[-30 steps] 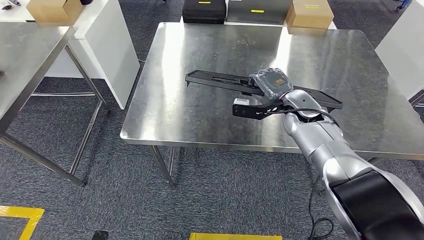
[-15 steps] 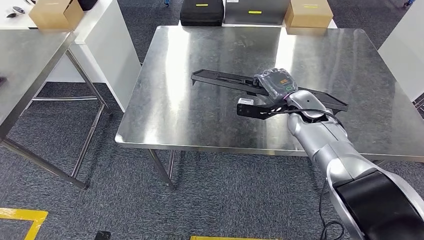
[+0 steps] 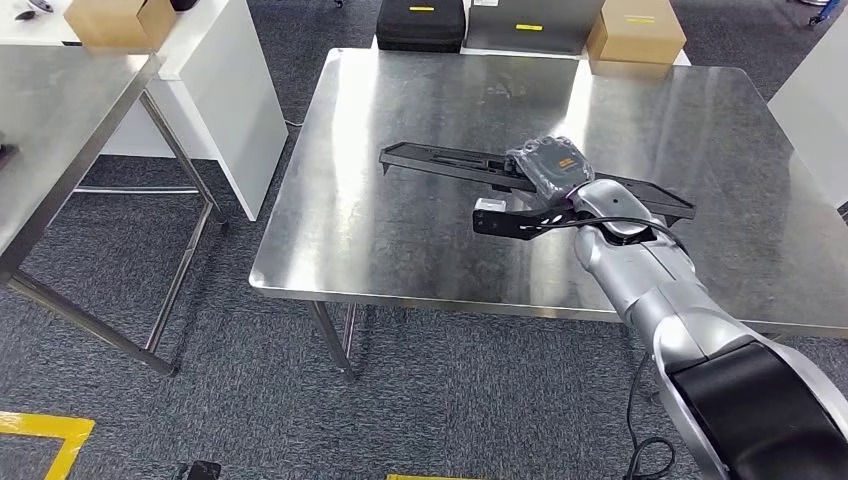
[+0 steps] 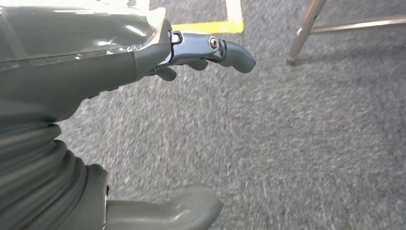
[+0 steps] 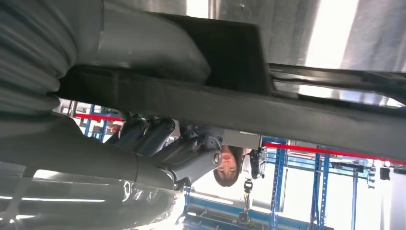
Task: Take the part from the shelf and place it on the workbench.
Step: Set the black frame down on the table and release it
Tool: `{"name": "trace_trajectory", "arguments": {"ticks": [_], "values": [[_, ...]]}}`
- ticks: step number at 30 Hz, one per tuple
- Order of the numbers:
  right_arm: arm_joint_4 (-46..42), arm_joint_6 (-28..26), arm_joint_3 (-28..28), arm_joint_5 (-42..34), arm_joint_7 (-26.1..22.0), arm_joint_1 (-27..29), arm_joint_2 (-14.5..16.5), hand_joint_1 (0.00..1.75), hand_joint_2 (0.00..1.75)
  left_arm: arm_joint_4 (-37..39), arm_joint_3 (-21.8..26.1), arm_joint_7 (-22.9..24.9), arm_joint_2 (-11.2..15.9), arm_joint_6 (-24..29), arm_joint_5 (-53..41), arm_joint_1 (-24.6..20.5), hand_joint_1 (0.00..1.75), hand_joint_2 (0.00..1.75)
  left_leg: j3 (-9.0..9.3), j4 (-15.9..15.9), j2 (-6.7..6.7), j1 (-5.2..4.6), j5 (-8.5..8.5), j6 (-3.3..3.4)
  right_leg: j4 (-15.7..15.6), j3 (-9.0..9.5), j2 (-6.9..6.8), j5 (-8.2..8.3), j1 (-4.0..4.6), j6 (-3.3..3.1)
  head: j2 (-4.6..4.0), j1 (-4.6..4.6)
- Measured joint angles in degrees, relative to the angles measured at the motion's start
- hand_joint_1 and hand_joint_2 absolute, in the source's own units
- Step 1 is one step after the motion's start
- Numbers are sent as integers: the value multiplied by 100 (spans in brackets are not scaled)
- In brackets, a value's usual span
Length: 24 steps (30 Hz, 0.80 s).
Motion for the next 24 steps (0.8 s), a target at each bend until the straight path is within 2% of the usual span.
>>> {"name": "trace_trajectory", "arguments": {"ticks": [3, 8, 19, 24], "values": [[3, -24, -1, 14, 10, -17, -1, 0, 0, 0, 92, -63, -20, 19, 98, 13, 0, 0, 1, 0, 0, -9, -2, 30, -16, 11, 0, 5, -6, 11, 0, 1], [31, -105, -2, 140, 246, -33, -26, 0, 0, 1, 244, 343, -27, -403, 158, 33, 0, 0, 2, 0, -1, -24, 1, 45, -21, 9, 0, 16, -23, 29, 1, -2], [199, -313, -124, 253, 663, -33, -493, 0, 0, 2, 360, 338, -35, -635, 161, 78, 0, 0, 3, 1, -10, -21, 3, 50, -21, 10, -5, 18, -23, 33, 0, -1], [309, -402, -163, 486, 1427, -57, -890, 0, 0, 2, 404, 341, -37, -732, 184, 97, 0, 0, 7, 3, -20, -17, 5, 54, -23, 9, -27, 12, -35, 43, 0, -3]]}}
